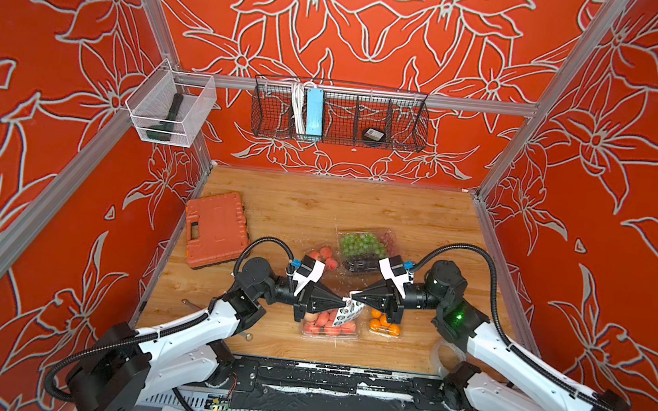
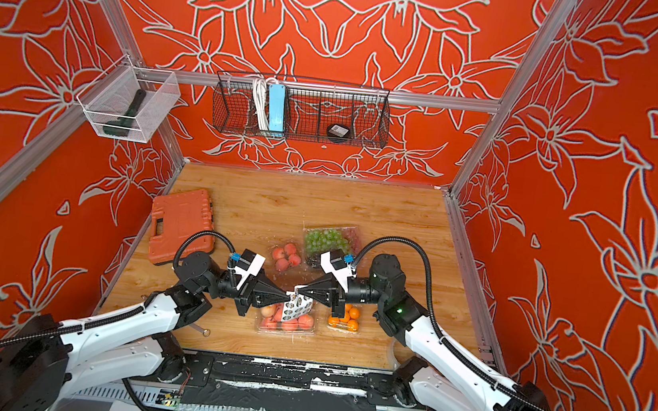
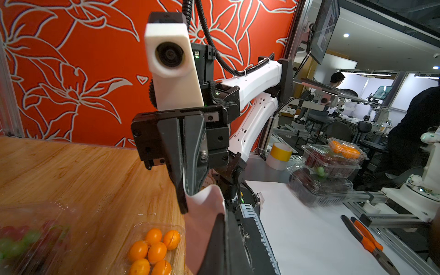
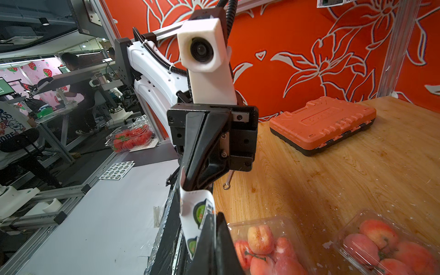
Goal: Label fruit boxes
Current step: Adjust the label sticker.
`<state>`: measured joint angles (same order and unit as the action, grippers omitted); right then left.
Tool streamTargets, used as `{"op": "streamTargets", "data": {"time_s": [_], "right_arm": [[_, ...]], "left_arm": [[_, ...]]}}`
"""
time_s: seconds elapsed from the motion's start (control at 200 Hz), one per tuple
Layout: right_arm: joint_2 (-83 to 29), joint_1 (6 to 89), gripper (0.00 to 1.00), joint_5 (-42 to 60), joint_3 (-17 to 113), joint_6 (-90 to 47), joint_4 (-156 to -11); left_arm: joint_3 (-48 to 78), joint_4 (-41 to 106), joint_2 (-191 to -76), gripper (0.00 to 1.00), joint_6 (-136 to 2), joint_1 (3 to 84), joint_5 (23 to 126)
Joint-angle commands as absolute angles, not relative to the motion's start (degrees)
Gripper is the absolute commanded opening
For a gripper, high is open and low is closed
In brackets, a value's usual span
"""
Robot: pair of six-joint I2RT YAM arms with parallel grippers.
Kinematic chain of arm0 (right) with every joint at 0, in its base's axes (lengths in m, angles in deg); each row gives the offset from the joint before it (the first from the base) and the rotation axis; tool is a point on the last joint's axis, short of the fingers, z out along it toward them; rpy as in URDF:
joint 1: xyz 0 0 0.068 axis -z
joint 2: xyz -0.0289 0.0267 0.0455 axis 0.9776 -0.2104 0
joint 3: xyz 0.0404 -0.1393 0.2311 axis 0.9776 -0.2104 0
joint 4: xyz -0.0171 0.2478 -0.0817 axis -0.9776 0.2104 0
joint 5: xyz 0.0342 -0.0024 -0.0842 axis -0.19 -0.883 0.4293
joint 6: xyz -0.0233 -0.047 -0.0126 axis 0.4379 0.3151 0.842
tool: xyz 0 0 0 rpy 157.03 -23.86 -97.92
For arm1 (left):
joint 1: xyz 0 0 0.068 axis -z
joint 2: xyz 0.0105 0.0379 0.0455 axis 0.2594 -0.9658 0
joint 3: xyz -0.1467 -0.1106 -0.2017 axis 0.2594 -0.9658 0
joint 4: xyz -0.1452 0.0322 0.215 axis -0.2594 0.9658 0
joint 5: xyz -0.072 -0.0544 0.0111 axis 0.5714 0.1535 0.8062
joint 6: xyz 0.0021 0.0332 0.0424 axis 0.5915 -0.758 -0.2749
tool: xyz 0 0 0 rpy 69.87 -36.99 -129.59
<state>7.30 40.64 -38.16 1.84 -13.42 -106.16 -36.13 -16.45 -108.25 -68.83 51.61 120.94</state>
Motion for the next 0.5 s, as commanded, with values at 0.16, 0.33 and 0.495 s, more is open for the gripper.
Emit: {"op": "streamTargets", "data": {"time_s": [0.16, 0.33, 0.495], "right_arm": [[7.1, 40.4, 0.00, -37.2, 3.4, -12.2, -106.1], [9.1, 40.4, 0.06, -37.4, 2.5, -13.1, -106.8], [9.8, 40.4, 0.12, -37.3, 2.1, -13.2, -106.8]], "left_arm": [[-34.8, -17.3, -108.4, 0.00, -69.1, 51.7, 121.1], [-34.6, -15.2, -107.7, 0.00, -70.1, 51.7, 119.7], [-34.6, -15.3, -107.7, 0.00, -70.1, 51.7, 119.2]]}}
